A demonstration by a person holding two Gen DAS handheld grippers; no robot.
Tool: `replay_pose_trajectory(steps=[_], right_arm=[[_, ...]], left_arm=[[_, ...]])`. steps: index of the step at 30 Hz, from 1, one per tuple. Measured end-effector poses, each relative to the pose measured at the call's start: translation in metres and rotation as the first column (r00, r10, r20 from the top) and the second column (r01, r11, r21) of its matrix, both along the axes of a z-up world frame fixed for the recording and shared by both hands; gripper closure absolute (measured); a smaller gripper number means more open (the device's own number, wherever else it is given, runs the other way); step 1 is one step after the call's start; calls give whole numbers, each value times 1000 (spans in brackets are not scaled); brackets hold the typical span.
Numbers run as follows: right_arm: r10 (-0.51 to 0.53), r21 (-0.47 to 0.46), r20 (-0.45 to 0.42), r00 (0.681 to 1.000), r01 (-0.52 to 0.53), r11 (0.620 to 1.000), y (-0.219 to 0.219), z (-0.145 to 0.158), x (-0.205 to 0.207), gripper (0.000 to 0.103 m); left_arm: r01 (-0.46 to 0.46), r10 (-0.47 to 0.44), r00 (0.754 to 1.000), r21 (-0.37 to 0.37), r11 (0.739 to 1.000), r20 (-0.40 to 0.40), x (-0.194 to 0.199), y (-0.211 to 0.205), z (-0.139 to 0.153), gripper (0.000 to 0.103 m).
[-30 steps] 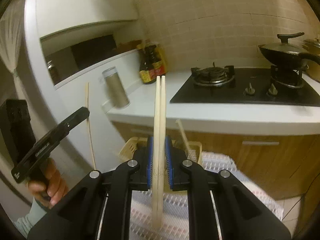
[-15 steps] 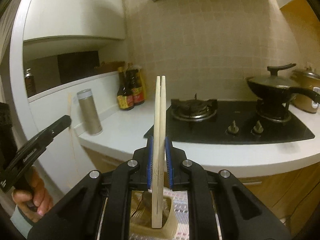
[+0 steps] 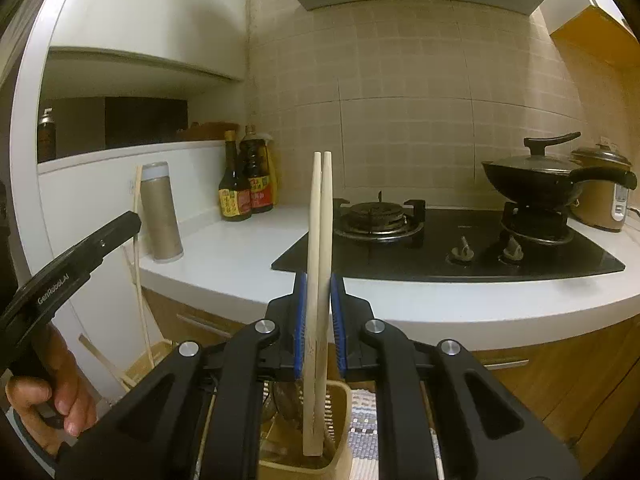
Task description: Organize utensils
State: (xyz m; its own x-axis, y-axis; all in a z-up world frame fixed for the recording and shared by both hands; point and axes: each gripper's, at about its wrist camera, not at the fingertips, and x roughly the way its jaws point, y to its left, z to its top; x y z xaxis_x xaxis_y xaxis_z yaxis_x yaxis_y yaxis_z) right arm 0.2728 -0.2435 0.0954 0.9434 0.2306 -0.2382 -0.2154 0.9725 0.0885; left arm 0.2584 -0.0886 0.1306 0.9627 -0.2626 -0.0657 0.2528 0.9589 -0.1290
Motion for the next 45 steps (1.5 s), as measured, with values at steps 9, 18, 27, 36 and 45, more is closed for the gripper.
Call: replay_pose_trajectory(steps=[9,18,27,36,45], right_arm=[[47,-14,-65,997,-48,999,-4,-11,-18,72],[58,11,-110,992,-57,998,-9,-16,-84,56],[32,13,-89,996,-31,999,3,-31,-153,34],[-148,114,-34,988,151,982,-20,-63,-190,16],[-257,95,82,963,250,964,-26,-65,-195,14]], left_arm=[[43,-44,998,-8,999,-49,-13,8,-8,87],[71,-71,995,-6,997,-70,-73,15,-2,54],[-14,17,1000,131,991,-23,-151,0,-11,19],[-142,146,988,66,988,-57,-183,2,-51,14],[-296,300,954,105,949,-19,-189,-15,-88,8]])
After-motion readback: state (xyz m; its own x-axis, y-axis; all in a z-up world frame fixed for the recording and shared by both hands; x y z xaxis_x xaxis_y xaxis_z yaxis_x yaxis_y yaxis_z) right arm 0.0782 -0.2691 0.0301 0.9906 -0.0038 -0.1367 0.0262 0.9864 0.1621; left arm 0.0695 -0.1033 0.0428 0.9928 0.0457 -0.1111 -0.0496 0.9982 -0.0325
